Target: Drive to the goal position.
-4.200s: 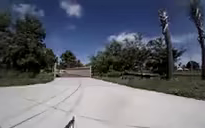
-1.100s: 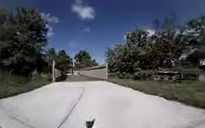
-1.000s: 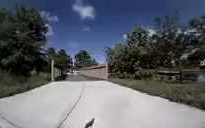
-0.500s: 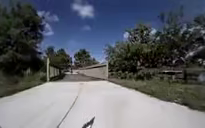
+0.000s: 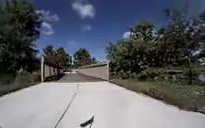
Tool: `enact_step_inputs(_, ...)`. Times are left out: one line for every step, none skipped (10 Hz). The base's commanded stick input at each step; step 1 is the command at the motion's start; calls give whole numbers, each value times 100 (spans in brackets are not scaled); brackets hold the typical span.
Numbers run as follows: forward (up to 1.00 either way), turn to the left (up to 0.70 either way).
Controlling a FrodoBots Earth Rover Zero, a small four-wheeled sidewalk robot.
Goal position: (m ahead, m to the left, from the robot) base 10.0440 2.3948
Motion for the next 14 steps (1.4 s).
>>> enact_step_inputs(85, 0)
enact_step_inputs(85, 2)
enact_step_inputs(85, 15)
enact_step_inputs(85, 28)
enact_step_inputs(85, 34)
enact_step_inputs(85, 34)
enact_step_inputs(85, 34)
enact_step_inputs(85, 34)
enact_step_inputs(85, 34)
enact_step_inputs(85, 31)
enact_step_inputs(85, 5)
enact_step_inputs(85, 0)
enact_step_inputs(85, 0)
enact_step_inputs(85, 0)
